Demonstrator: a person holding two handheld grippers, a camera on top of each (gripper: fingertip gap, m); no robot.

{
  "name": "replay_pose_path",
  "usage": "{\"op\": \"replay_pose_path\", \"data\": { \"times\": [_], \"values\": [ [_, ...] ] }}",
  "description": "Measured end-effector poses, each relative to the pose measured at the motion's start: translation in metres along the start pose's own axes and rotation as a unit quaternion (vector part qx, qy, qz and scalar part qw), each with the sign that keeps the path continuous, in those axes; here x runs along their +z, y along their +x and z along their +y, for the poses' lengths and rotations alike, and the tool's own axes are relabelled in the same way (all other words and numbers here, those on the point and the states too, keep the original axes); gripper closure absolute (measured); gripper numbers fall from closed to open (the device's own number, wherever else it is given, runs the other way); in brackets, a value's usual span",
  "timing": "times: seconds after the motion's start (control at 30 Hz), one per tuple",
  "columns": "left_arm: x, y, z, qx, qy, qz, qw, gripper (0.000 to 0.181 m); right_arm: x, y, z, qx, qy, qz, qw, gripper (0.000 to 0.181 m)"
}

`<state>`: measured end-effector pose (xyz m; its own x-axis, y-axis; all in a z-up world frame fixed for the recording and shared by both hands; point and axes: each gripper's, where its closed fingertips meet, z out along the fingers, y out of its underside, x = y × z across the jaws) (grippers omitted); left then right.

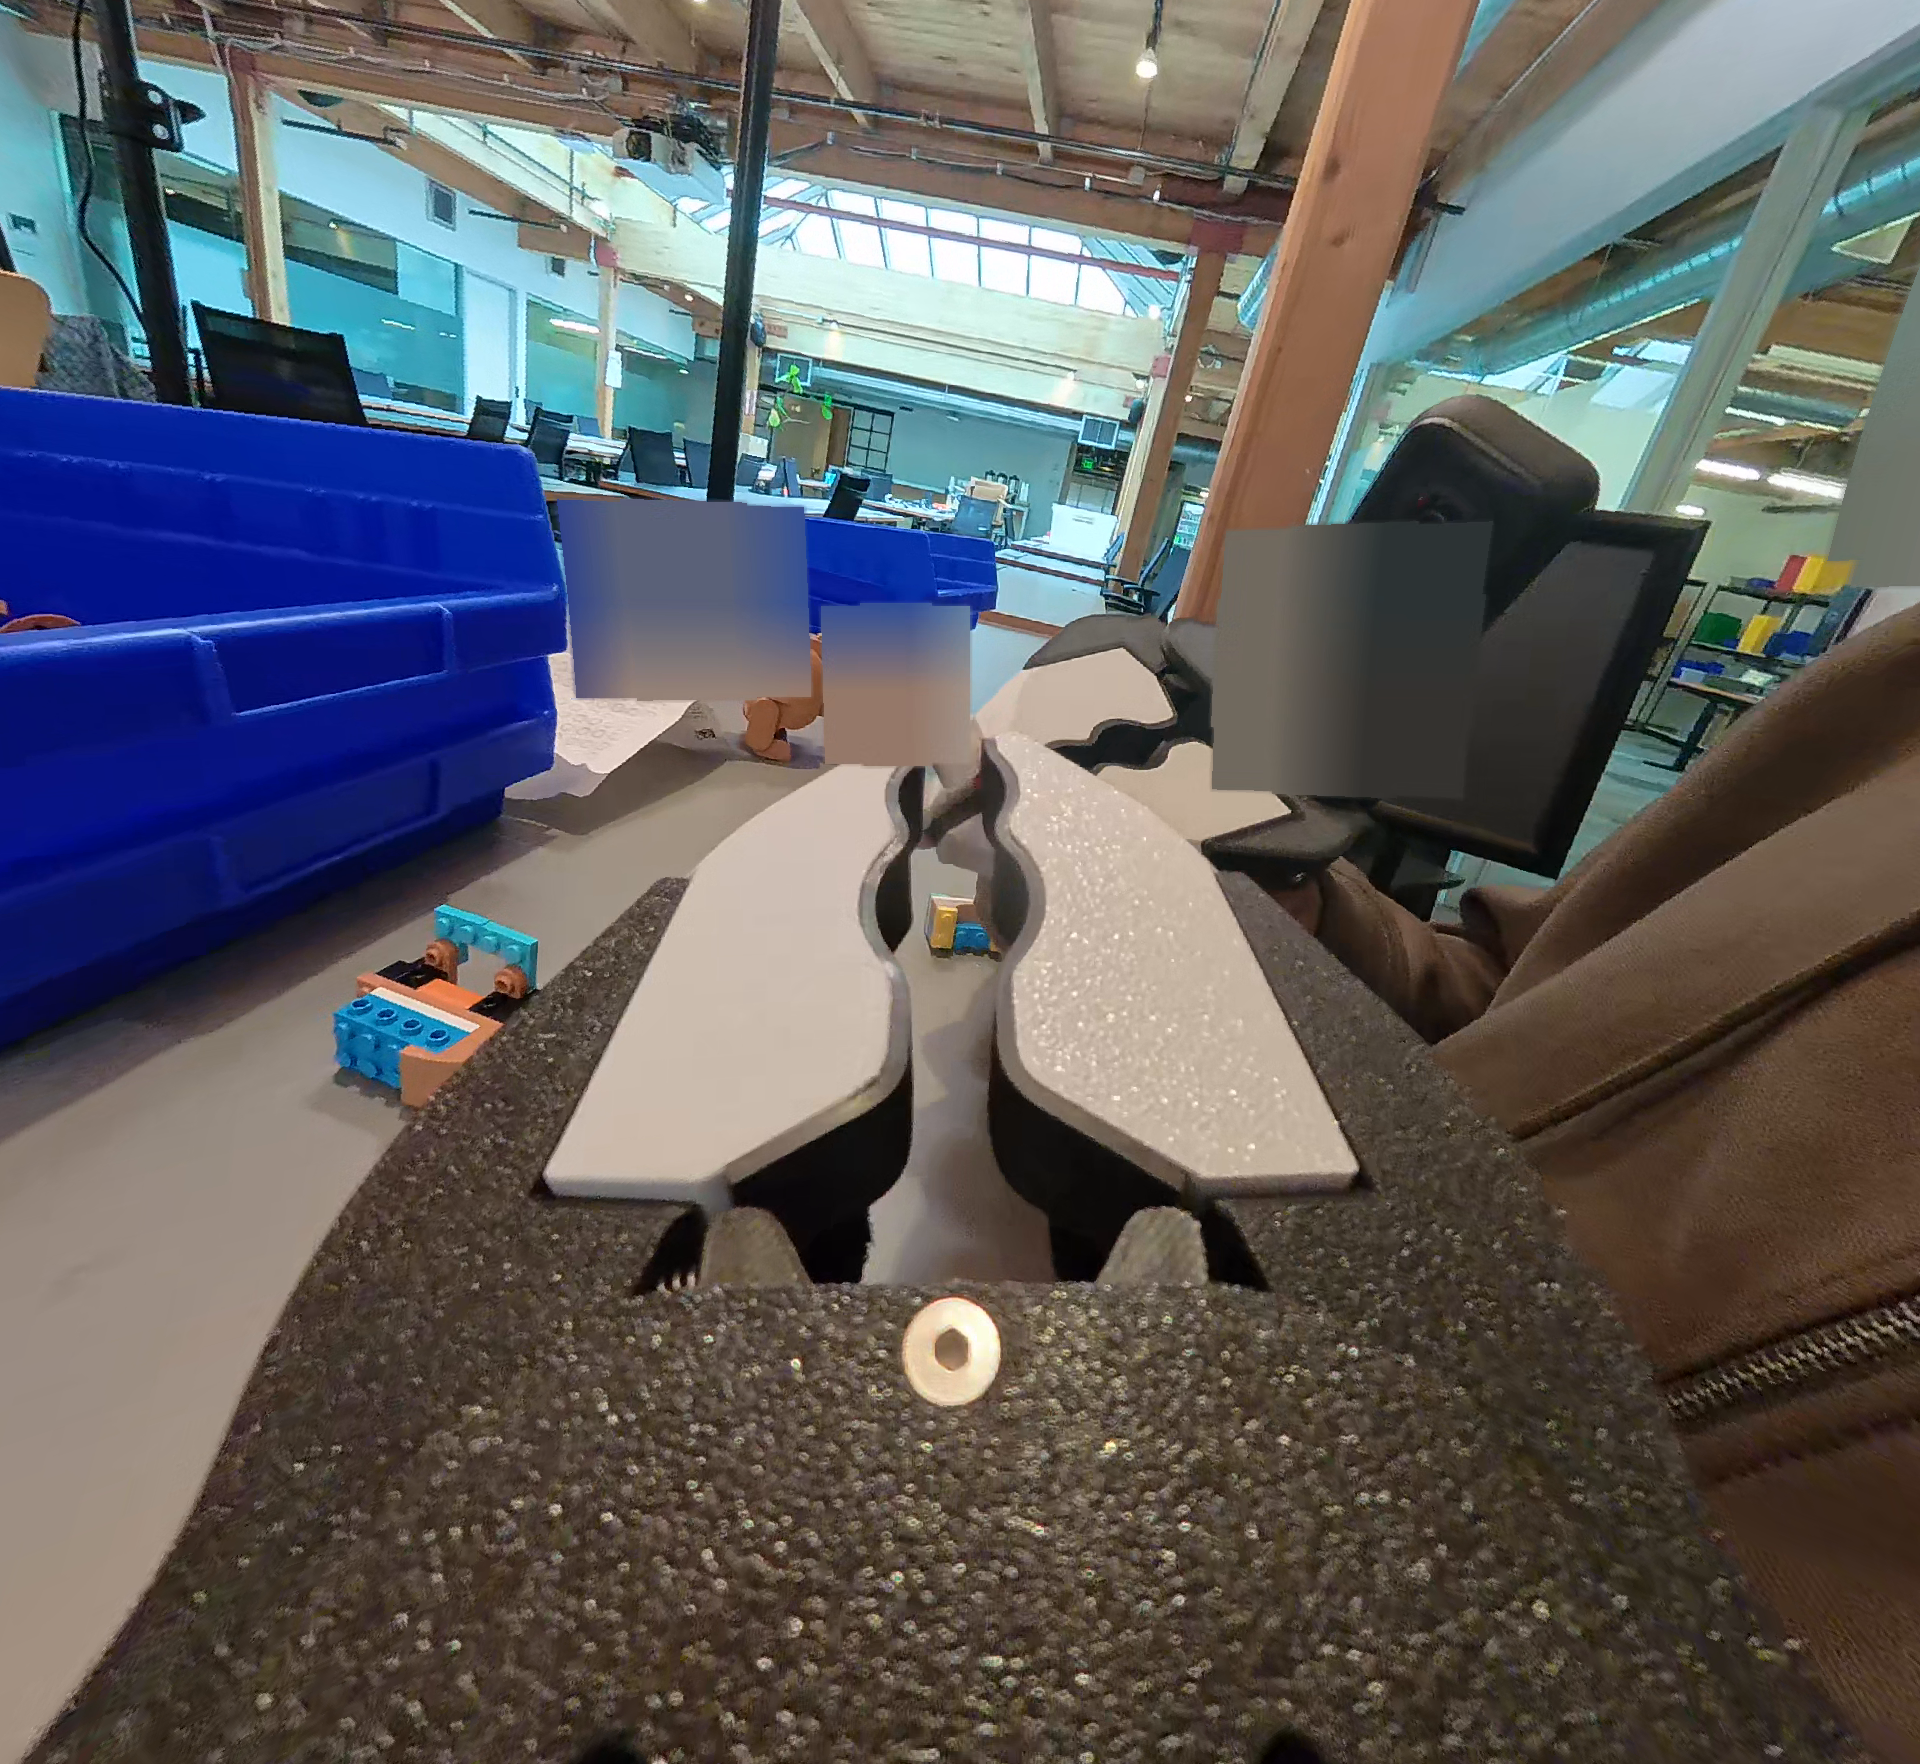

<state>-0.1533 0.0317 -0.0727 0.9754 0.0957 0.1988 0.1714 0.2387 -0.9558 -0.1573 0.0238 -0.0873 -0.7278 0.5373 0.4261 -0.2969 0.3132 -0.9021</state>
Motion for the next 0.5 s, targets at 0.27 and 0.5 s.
{"op": "replay_pose_path", "data": {
  "times": [0.27,0.5],
  "values": [
    [-0.003,0.006,-0.003,-0.030,-0.003,0.031,0.999,0.174,0.010,-0.006,0.002,-0.037,-0.013,-0.040,0.998,0.181],
    [-0.015,-0.005,-0.008,-0.071,-0.017,0.020,0.997,0.174,0.007,0.008,0.017,-0.177,-0.072,-0.086,0.978,0.166]
  ]
}}
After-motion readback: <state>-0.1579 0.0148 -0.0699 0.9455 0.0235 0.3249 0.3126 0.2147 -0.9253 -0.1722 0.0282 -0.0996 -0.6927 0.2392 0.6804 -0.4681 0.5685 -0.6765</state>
